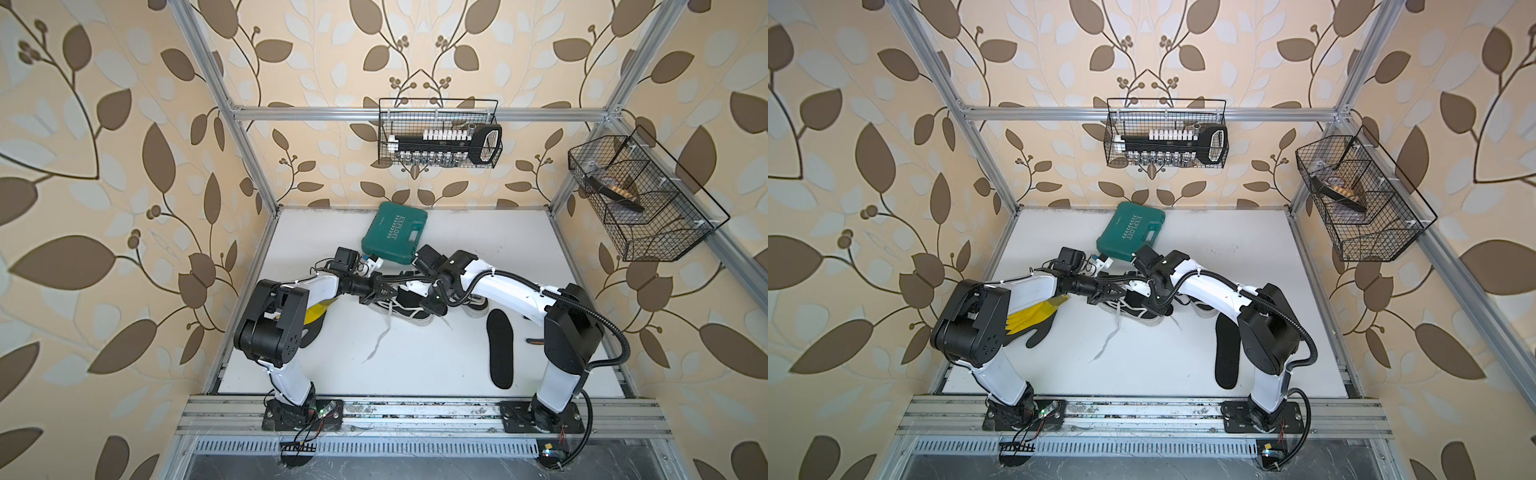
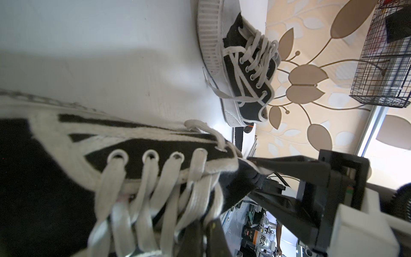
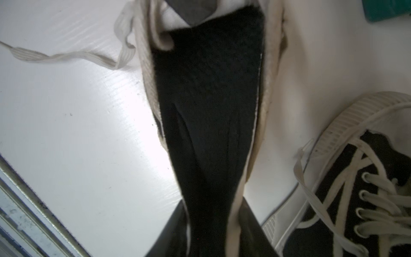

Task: Insert the insole into the shoe

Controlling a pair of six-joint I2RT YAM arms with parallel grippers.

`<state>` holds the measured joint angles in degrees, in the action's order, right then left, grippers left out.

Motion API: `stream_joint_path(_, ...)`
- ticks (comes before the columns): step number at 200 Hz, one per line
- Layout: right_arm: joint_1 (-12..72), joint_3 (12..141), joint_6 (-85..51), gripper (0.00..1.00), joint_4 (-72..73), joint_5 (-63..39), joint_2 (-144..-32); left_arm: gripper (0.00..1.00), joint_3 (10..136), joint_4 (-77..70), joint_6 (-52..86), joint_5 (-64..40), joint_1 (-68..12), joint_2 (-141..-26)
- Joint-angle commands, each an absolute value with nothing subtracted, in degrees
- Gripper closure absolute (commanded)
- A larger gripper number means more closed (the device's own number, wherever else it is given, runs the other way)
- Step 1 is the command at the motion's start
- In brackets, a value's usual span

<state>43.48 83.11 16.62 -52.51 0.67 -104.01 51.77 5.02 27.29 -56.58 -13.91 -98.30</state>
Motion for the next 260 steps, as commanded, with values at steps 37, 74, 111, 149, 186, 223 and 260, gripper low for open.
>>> stream_joint_path(37, 44.13, 86.77, 17.49, 1.0, -54.23, -0.92, -105.93, 1.0, 51.77, 5.01, 26.94, -59.14, -14.33, -95.38)
stream_joint_path(74, 43.68, 87.31, 15.56, 1.0, -53.37, -4.76, -106.6, 1.0, 51.17, 2.9, 28.54, -60.11, -14.33, -94.77)
stream_joint_path(111, 41.55, 90.03, 13.21, 1.0, -51.79, -9.79, -110.74, 1.0, 50.46, -0.17, 30.88, -60.6, -14.33, -94.67)
stream_joint_path(149, 41.01, 90.2, 14.5, 1.0, -51.59, -10.73, -110.57, 1.0, 50.52, 2.19, 29.18, -60.48, -14.41, -93.85)
stream_joint_path(186, 40.68, 94.46, 13.98, 1.0, -52.32, -12.53, -113.17, 1.0, 50.2, 0.04, 30.73, -61.22, -14.41, -95.58)
stream_joint_path(223, 41.17, 97.42, 14.29, 1.0, -50.62, -14.66, -116.37, 1.0, 50.06, 0.88, 29.6, -60.76, -14.41, -95.02)
stream_joint_path(260, 41.31, 92.93, 18.2, 0.99, -48.98, -14.13, -114.98, 1.0, 50.17, 1.94, 28.95, -60.53, -14.39, -94.56)
